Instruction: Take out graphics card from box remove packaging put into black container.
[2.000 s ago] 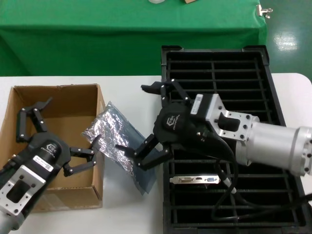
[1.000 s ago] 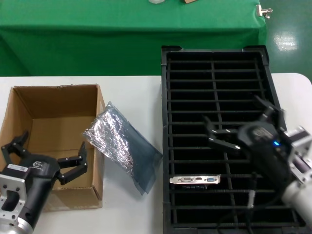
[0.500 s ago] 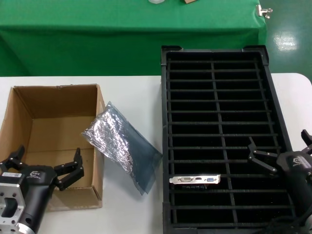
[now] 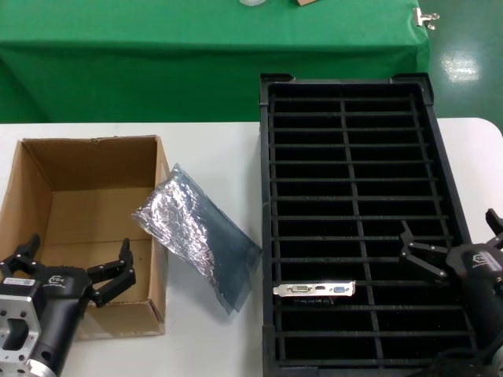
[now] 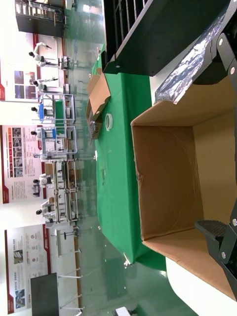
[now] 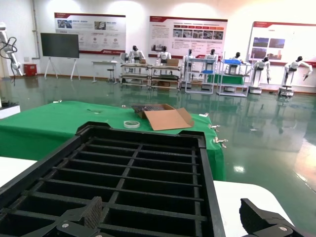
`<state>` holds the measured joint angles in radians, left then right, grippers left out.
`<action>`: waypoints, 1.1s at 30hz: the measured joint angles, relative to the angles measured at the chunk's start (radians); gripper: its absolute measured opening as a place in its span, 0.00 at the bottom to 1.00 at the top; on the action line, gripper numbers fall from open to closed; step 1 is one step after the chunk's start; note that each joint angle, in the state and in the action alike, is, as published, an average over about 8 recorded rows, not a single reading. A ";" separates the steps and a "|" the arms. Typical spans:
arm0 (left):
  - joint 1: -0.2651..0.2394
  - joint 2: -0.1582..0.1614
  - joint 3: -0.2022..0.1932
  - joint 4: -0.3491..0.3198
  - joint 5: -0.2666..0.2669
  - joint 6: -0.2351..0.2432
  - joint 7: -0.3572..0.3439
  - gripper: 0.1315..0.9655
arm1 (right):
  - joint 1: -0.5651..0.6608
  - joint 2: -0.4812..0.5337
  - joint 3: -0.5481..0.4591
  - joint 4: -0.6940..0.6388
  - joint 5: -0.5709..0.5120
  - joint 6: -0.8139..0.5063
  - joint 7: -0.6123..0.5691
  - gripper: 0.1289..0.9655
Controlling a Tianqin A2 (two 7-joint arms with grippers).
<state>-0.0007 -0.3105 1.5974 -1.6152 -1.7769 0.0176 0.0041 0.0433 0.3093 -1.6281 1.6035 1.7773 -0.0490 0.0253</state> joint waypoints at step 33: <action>0.000 0.000 0.000 0.000 0.000 0.000 0.000 1.00 | 0.000 0.000 0.000 0.000 0.000 0.000 0.000 1.00</action>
<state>-0.0007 -0.3105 1.5973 -1.6152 -1.7769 0.0176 0.0041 0.0433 0.3093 -1.6281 1.6035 1.7773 -0.0490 0.0254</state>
